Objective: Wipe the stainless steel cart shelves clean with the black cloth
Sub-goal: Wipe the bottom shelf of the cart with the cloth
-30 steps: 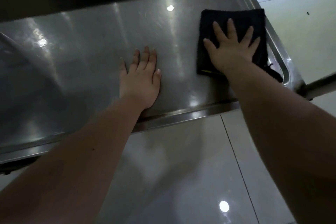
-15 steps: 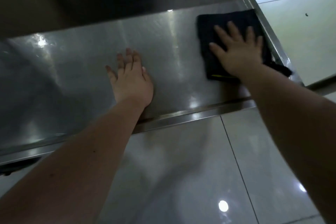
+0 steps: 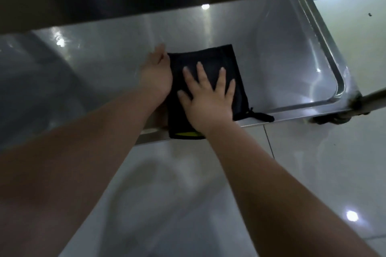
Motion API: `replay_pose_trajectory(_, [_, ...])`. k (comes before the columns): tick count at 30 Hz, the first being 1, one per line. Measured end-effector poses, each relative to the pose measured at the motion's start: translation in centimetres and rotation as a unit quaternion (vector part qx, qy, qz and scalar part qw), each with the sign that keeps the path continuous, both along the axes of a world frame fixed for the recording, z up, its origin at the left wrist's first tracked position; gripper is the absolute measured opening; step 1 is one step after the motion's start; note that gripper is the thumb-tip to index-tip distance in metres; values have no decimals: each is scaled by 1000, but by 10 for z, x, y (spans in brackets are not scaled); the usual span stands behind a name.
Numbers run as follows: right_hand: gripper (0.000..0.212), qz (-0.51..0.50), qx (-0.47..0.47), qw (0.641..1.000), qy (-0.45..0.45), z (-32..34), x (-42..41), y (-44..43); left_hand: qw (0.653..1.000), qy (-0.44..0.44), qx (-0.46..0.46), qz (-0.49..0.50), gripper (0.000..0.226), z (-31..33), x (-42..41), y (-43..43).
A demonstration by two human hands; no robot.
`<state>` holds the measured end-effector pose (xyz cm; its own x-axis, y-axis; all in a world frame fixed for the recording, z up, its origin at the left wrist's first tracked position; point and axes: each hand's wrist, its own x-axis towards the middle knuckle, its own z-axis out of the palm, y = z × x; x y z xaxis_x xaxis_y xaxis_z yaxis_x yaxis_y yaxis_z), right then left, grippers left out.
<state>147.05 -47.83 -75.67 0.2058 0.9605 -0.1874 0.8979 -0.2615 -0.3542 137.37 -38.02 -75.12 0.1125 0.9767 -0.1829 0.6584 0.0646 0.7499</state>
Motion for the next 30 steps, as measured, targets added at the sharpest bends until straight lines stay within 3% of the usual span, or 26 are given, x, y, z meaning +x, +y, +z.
replay_pose_trajectory(1, [59,-26,43,998,40,5,14,-1,999,-12,47,3,48,6,-2,-5])
replay_pose_trajectory(4, [54,-103,82,987,94,9,78,-9,955,153,187,-169,54,6,19,-28])
replay_pose_trajectory(6, [52,-84,14,994,76,6,101,-18,920,248,180,-243,56,-3,42,-50])
replay_pose_trajectory(8, [53,-54,-11,998,21,-3,105,-23,916,299,146,-224,58,-15,56,-68])
replay_pose_trajectory(13, [56,-68,-24,997,-28,-17,99,-20,905,338,155,-205,63,-22,23,-42])
replay_pose_trajectory(19, [60,-87,-40,991,-90,-16,83,-12,902,375,123,-173,64,-21,-91,45])
replay_pose_trajectory(23, [56,17,-17,995,-98,-13,21,31,900,367,143,-185,64,-24,-101,45])
replay_pose_trajectory(30, [55,-18,0,990,-142,-26,0,41,898,355,155,-208,68,-22,-102,8])
